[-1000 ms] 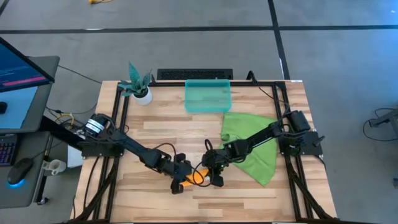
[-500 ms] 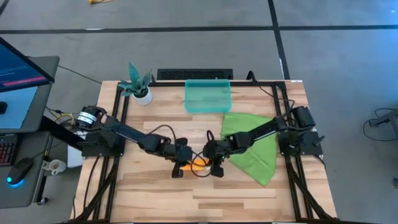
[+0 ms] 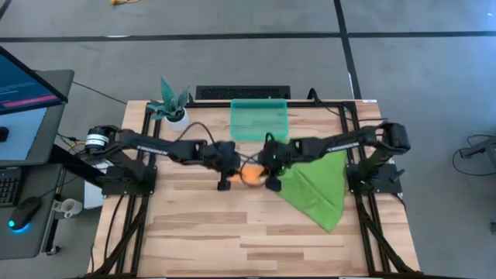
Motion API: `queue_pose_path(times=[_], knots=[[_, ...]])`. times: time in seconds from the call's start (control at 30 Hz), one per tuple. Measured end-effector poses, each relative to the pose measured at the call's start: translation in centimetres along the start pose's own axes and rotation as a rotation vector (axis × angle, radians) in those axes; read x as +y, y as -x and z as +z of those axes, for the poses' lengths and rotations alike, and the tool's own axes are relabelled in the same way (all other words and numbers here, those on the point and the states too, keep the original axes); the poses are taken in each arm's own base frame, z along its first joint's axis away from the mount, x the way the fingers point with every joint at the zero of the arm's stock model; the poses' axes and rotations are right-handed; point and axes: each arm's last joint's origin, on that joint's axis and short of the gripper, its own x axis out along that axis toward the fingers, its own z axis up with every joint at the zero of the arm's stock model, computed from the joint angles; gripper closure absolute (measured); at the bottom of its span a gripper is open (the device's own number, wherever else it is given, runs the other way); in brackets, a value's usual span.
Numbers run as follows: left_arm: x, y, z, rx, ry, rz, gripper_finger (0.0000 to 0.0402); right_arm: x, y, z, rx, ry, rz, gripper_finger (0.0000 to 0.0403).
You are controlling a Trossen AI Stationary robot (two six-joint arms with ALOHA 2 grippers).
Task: Roll microfiber towels into tight, uniform cylinder then place into a basket
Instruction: Put the orange towel into the blue bin
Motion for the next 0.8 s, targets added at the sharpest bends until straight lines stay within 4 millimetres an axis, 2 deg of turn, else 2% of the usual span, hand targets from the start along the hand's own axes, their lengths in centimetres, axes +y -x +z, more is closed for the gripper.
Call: queue_pose_path(times=[0.27, 0.47, 0.8], knots=[[6.7, 1.4, 0.8, -0.032, -0.079, 0.163, 0.0381, -6.2, 1.9, 0.5, -0.061, 0.022, -0.124, 0.0374], [11.1, 2.6, 1.7, -0.059, -0.137, 0.278, 0.0381, -9.8, 3.2, 0.8, -0.128, 0.050, -0.221, 0.0374], [17.0, -0.1, 2.7, 0.032, -0.210, 0.375, 0.0381, -14.6, 5.0, -0.1, -0.112, 0.169, -0.397, 0.0374]])
